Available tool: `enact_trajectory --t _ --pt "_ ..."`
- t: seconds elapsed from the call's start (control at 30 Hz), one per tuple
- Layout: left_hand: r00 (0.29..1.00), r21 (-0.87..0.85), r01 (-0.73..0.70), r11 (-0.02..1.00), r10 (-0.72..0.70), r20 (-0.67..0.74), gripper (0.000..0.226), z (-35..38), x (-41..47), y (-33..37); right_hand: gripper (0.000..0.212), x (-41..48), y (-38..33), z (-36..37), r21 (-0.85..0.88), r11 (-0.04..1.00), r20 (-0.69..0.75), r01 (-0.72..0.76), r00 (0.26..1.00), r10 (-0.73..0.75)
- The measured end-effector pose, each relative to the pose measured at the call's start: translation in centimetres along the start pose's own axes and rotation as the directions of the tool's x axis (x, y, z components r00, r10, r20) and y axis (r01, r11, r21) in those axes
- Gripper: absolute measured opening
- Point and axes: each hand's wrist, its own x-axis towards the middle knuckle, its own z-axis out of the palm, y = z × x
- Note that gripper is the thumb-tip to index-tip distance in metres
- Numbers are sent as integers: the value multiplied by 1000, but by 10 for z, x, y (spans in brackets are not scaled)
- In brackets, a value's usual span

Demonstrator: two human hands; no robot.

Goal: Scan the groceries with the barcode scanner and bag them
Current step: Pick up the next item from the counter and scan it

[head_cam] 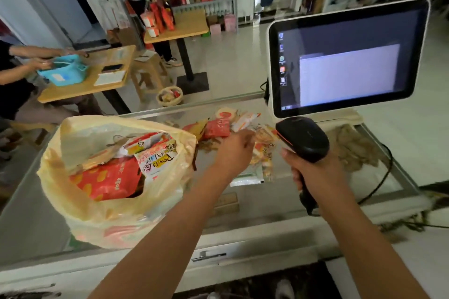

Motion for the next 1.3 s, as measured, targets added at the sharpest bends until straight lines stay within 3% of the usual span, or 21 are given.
enact_trajectory --t 0.07,0.17,0.27,0.37,0.47,0.63,0.77,0.87,0.97,1.07,1.2,1.3 --pt "968 43 234 971 -237 77 43 27 5 -27 24 0 13 -5 0 999 -23 -35 999 35" --pt "851 69 495 866 -499 164 74 57 3 -55 31 1 27 -11 -47 996 -28 -70 997 69" --pt "814 114 562 819 -572 97 94 74 3 -63 31 1 36 -11 -51 992 -24 -117 993 116" --pt "793 -8 608 794 -606 65 102 79 13 -63 30 1 40 -7 -63 989 -11 -134 991 133" --pt "729 -120 684 720 -668 150 91 78 18 -65 29 1 42 0 -68 987 4 -144 989 145" --pt "767 -467 628 623 -599 231 40 83 12 -67 32 3 39 5 -101 987 42 -127 990 132" --pt "853 -662 474 581 -488 183 35 62 -3 -66 33 5 32 4 -101 987 40 -122 991 126" --pt "904 -697 367 616 -412 112 36 36 -13 -60 31 6 26 5 -82 990 34 -111 993 114" --pt "939 -537 262 802 -340 -50 38 12 -8 -48 26 5 19 9 -53 995 22 -82 996 83" --pt "960 -101 194 976 -210 -184 44 -17 -3 -20 19 6 11 14 -24 1000 -26 -15 1000 15" --pt "995 319 -22 947 51 -84 50 -47 0 12 22 8 -8 13 -32 994 -75 103 992 -105" --pt "987 309 -159 938 147 63 59 -56 -3 29 27 11 -16 13 -88 981 -49 173 983 -178"
